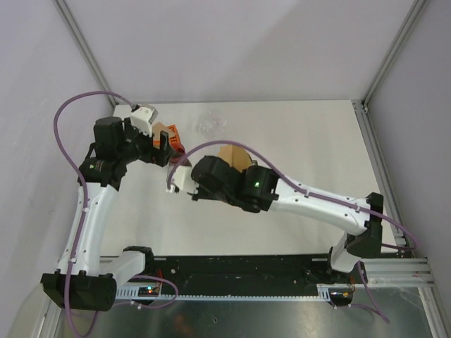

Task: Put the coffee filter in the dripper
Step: Move the coffee server to the center of the board.

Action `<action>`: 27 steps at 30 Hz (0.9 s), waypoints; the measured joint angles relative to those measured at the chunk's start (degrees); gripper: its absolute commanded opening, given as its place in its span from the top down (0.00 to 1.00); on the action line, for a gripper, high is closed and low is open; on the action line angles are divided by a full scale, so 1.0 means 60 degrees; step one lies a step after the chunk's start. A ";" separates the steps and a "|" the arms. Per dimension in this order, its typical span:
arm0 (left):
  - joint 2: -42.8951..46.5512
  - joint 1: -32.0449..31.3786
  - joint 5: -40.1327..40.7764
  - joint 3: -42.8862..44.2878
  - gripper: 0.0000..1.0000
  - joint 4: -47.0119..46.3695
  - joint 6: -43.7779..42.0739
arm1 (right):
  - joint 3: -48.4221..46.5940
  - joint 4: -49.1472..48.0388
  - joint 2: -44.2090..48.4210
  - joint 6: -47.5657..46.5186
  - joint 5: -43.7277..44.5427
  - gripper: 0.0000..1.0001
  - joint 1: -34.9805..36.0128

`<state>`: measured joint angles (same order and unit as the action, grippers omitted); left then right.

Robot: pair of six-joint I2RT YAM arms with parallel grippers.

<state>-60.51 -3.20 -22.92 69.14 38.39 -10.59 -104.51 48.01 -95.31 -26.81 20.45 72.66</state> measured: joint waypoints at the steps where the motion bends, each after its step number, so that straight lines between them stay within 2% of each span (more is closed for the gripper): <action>1: -0.0004 0.0062 0.0098 -0.0029 0.02 -0.0029 0.0004 | 0.0368 -0.0131 0.0026 -0.0226 -0.0066 0.80 0.0076; 5: -0.0007 0.0346 0.0554 -0.0168 0.01 -0.0189 -0.0004 | 0.1694 -0.0514 -0.0044 -0.0907 -0.0506 0.81 0.0164; 9: -0.0062 0.0816 0.0831 -0.0288 0.00 -0.0313 0.0004 | 0.2313 -0.0816 -0.0474 -0.1450 -0.0594 0.82 0.0197; 13: -0.0138 0.1228 0.0994 -0.0291 0.01 -0.0437 0.0004 | 0.2455 -0.1421 -0.1341 -0.1993 -0.0426 0.87 0.0208; 19: -0.0262 0.1730 0.1013 -0.0291 0.00 -0.0565 0.0011 | 0.2481 -0.2393 -0.2772 -0.2728 0.0044 0.89 0.0015; 27: -0.0550 0.1978 0.0936 -0.0291 0.00 -0.0572 0.0015 | 0.2466 -0.3238 -0.4047 -0.3257 0.0739 0.92 -0.0936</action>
<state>-63.81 8.67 -17.30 67.40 34.96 -10.50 -89.71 28.58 -119.59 -46.35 24.88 67.05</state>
